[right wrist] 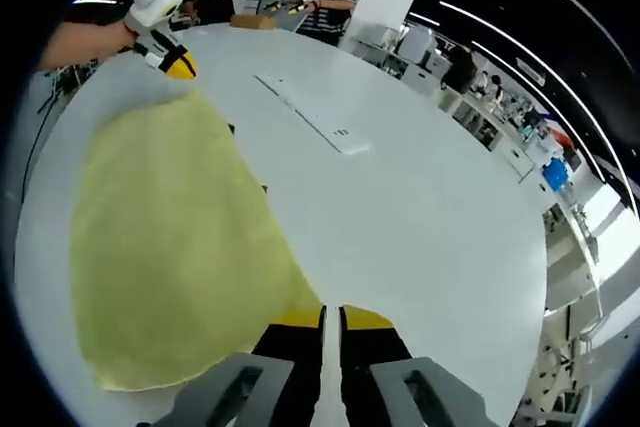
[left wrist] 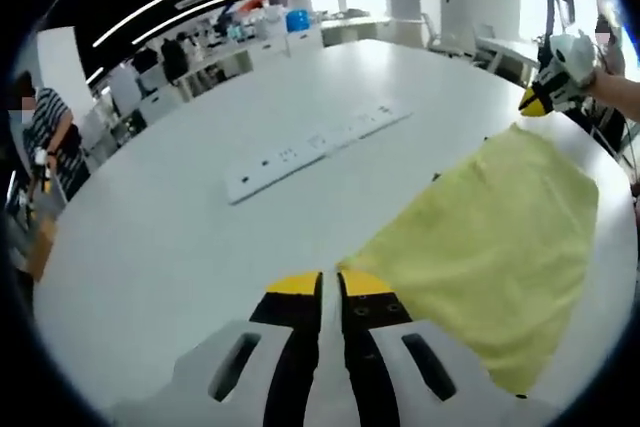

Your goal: Fold the garment on the visible template until the final outline fits inside the template.

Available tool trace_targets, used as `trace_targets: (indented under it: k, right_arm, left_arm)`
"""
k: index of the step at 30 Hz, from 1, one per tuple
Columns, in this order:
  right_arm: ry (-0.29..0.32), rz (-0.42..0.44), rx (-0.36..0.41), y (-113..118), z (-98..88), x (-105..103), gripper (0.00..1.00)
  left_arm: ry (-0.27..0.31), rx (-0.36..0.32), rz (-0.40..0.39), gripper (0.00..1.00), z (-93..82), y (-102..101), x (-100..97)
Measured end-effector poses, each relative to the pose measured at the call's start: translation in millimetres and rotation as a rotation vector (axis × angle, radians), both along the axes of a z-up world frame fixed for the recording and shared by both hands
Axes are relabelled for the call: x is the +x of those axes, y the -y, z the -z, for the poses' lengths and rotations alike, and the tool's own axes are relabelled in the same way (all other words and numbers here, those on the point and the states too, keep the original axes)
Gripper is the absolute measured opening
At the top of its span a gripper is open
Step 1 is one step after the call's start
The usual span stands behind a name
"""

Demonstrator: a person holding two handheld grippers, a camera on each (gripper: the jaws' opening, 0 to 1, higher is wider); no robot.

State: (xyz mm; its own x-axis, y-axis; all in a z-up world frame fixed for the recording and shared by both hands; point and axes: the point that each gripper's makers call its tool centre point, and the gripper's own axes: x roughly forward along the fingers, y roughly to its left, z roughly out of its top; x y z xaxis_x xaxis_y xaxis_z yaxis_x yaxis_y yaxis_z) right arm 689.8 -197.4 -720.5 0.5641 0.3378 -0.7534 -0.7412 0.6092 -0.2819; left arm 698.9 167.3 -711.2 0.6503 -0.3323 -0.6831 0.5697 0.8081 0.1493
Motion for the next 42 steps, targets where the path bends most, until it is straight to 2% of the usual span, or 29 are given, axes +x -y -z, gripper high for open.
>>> trace_targets:
  k: [10, 17, 21, 25, 32, 42]
  right_arm:
    - [-0.008, -0.003, 0.028, 1.0, -4.7, -18.6, 0.02]
    - [-0.011, 0.018, 0.078, 1.7, -11.6, -32.5, 0.02]
    - [-0.040, 0.036, 0.100, 2.1, -10.2, -44.5, 0.04]
    - [-0.064, 0.066, 0.155, 5.2, -10.1, -48.7, 0.06]
    - [-0.105, 0.110, 0.230, 5.1, -12.2, -69.7, 0.09]
    - [-0.129, 0.158, 0.313, 4.7, -11.1, -105.2, 0.13]
  left_arm:
    - [0.012, -0.008, 0.063, 0.02, -7.0, 7.9, -23.7]
    - [0.008, -0.030, 0.072, 0.02, -8.8, 12.0, -40.5]
    - [0.003, -0.045, 0.073, 0.03, -10.5, 11.9, -49.9]
    - [0.004, -0.062, 0.066, 0.03, -14.4, 11.9, -56.5]
    - [0.000, -0.116, 0.061, 0.05, -19.8, 18.1, -72.7]
    - [-0.020, -0.177, 0.048, 0.06, -19.0, 23.9, -100.0]
